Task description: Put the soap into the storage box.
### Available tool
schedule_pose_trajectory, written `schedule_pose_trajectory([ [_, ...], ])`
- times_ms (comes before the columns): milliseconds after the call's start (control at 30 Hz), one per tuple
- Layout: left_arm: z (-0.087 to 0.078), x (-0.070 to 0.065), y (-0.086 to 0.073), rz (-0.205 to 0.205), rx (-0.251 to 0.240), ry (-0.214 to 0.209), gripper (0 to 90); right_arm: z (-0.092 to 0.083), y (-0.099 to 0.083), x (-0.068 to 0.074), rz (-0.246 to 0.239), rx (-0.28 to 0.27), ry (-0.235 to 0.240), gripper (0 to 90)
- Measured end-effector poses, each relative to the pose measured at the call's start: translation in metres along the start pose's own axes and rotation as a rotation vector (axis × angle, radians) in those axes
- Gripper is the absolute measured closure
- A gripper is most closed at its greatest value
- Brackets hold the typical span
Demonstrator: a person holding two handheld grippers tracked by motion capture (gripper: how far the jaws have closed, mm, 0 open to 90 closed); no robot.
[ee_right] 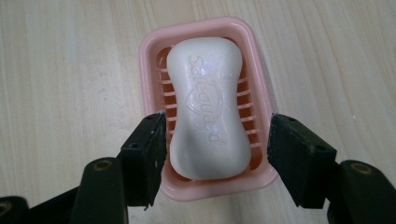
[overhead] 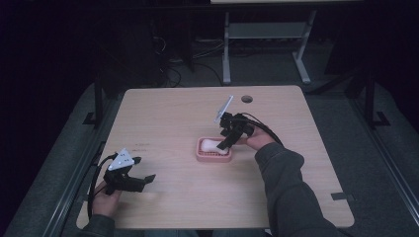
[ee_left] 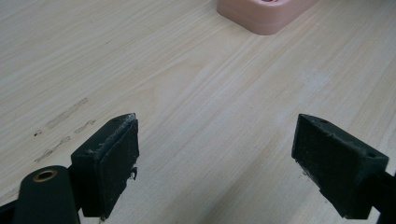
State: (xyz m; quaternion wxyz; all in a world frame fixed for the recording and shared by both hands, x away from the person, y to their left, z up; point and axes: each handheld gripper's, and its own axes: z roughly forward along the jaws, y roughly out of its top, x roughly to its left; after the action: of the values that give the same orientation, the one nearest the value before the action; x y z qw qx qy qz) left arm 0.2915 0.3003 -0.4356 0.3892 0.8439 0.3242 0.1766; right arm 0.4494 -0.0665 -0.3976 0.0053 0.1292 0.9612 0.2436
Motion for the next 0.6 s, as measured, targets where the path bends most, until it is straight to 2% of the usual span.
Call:
schedule_pose_trajectory([
  [600, 0.001, 0.0, 0.0, -0.003, -0.003, -0.004, 14.4, -0.014, -0.02, 0.004, 0.032, -0.037, -0.022, 36.9],
])
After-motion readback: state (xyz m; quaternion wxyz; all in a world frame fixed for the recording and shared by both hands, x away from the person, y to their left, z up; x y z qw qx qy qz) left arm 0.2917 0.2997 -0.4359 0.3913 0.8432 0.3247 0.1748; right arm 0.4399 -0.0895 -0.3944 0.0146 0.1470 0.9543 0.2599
